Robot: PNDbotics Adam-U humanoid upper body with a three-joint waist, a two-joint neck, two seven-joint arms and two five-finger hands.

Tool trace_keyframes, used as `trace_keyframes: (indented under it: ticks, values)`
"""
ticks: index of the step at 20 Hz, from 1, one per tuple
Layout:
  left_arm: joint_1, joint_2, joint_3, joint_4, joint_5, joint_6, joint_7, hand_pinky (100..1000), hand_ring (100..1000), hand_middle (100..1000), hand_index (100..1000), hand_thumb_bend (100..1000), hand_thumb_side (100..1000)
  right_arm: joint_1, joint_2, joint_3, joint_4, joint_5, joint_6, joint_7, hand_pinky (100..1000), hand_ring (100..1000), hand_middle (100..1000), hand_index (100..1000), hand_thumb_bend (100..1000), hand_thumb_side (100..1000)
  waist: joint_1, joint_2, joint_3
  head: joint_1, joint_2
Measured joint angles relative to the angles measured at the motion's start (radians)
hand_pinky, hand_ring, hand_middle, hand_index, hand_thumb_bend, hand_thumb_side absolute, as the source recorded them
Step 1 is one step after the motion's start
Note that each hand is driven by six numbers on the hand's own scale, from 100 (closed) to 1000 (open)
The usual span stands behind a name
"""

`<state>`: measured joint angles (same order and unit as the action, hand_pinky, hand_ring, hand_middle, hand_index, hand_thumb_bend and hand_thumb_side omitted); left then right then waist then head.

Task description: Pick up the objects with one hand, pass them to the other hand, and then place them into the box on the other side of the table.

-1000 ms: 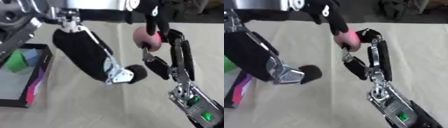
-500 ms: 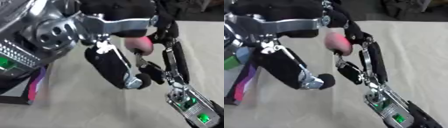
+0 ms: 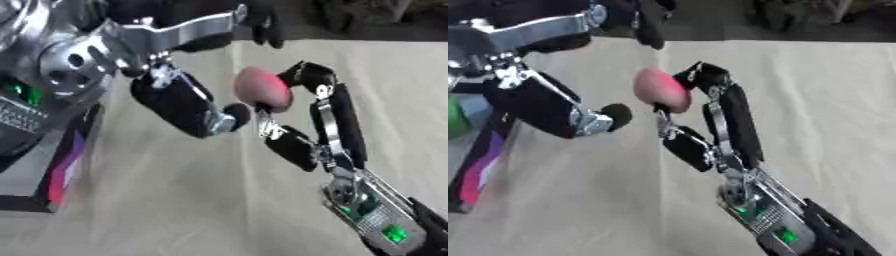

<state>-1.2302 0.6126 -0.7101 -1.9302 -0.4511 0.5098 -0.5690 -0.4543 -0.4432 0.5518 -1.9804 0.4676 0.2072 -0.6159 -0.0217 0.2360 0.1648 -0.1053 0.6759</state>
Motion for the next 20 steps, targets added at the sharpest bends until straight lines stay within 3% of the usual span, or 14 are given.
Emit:
trace_keyframes:
  ticks: [7,11,14,20]
  values:
    - [0.032,-0.001,-0.006,0.150,-0.014,-0.021,0.055,814,1000,715,821,310,200,-0.013,0.000,0.005,0.000,0.034,-0.052,-0.017,665,556,487,522,100,100,-0.004,0.005,-0.003,0.009,0.016]
    - [0.047,-0.006,-0.006,0.216,0.021,-0.048,0.080,819,1000,706,842,350,249,-0.021,0.000,0.008,0.000,0.037,-0.073,-0.011,665,554,486,521,100,100,-0.005,0.007,-0.004,0.011,0.026]
    - [0.056,-0.006,-0.010,0.242,0.054,-0.080,0.097,823,1000,697,861,391,290,-0.022,0.000,0.011,0.000,0.038,-0.085,0.002,666,555,487,522,100,100,-0.007,0.009,-0.004,0.006,0.027]
    - [0.062,-0.006,-0.019,0.268,0.105,-0.133,0.119,832,1000,717,900,411,279,-0.031,0.000,0.017,0.000,0.038,-0.091,0.024,671,559,488,523,100,100,-0.008,0.013,-0.003,-0.003,0.031]
